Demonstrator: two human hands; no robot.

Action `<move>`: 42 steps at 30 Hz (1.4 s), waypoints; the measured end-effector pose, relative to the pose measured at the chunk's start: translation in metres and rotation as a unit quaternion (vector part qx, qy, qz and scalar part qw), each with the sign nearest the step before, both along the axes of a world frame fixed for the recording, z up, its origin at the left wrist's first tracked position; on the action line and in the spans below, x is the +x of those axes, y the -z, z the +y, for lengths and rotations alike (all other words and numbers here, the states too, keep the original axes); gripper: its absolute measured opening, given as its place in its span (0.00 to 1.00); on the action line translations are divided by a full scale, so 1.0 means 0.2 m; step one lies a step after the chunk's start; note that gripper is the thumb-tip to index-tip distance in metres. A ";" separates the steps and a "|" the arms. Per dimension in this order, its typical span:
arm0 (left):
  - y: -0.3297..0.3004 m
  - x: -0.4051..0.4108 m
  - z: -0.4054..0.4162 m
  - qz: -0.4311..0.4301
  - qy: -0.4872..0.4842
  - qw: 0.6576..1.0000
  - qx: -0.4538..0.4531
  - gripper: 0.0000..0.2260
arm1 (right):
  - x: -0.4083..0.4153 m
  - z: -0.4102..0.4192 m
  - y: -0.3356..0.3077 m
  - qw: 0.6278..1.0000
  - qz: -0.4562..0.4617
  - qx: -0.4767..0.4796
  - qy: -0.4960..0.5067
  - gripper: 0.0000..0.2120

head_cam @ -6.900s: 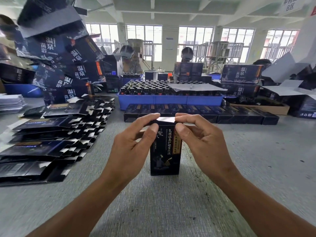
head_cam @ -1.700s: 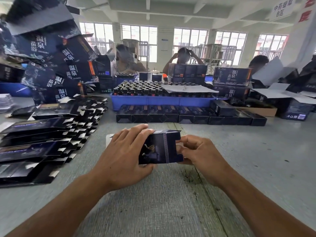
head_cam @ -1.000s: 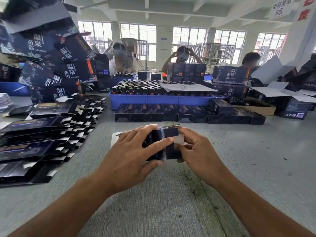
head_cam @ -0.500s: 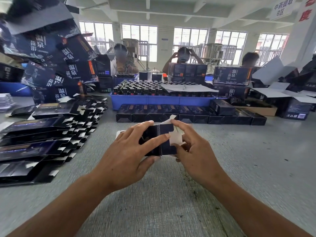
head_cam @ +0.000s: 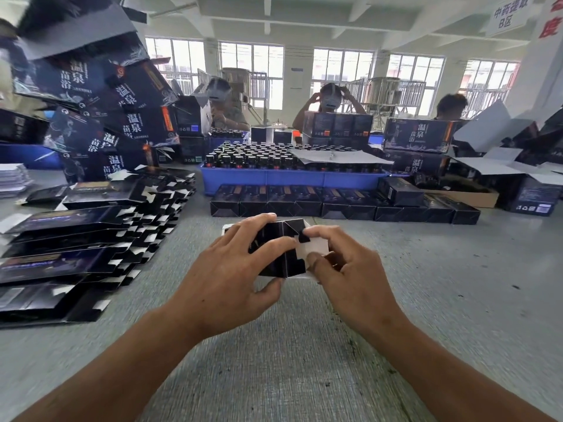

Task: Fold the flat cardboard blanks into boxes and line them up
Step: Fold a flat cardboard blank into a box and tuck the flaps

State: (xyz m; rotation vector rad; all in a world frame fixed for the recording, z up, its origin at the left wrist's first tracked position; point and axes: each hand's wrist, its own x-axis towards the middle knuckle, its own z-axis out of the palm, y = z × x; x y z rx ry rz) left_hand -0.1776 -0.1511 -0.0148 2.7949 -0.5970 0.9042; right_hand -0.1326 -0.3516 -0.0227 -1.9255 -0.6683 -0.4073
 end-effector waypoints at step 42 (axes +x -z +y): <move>0.04 0.00 -0.05 -0.043 -0.020 0.998 -0.040 0.40 | 0.03 -0.01 0.00 0.997 0.062 0.049 -0.019 0.07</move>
